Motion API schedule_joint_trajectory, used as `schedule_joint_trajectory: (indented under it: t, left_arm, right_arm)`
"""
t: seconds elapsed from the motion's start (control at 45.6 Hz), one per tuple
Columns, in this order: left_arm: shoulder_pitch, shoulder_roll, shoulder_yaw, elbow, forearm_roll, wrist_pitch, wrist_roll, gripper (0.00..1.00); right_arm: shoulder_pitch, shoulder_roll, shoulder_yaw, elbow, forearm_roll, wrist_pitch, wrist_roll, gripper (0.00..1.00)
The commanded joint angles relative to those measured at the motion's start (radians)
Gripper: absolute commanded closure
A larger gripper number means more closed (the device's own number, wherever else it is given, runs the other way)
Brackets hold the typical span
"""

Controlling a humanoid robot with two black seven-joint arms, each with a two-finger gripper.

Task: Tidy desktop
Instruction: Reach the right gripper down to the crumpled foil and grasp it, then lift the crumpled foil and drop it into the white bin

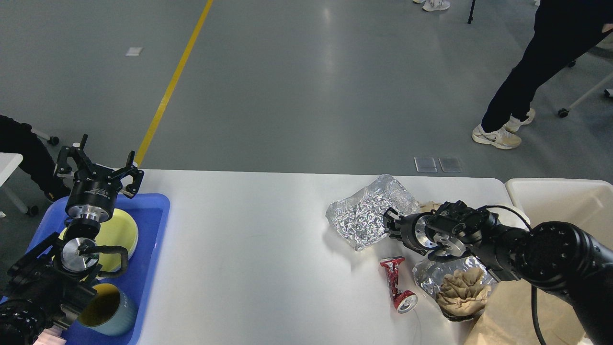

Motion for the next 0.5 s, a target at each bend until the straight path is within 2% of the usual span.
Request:
schedule_joint_trajectory:
  t: [0.0, 0.153, 0.394, 0.482]
  left_arm:
    - [0.000, 0.000, 0.000, 0.000, 0.000, 0.000, 0.000, 0.03]
    - [0.000, 0.000, 0.000, 0.000, 0.000, 0.000, 0.000, 0.03]
    - [0.000, 0.000, 0.000, 0.001, 0.000, 0.000, 0.000, 0.03]
    - [0.000, 0.000, 0.000, 0.000, 0.000, 0.000, 0.000, 0.03]
  right_arm:
    - [0.005, 0.001, 0.004, 0.004, 0.000, 0.002, 0.000, 1.00]
    - [0.053, -0.015, 0.066, 0.059, 0.002, 0.014, -0.001, 1.00]
    - [0.298, -0.239, 0.070, 0.359, 0.000, 0.017, -0.001, 1.00]
    - [0.421, -0.348, 0.070, 0.459, 0.000, 0.050, 0.000, 1.00]
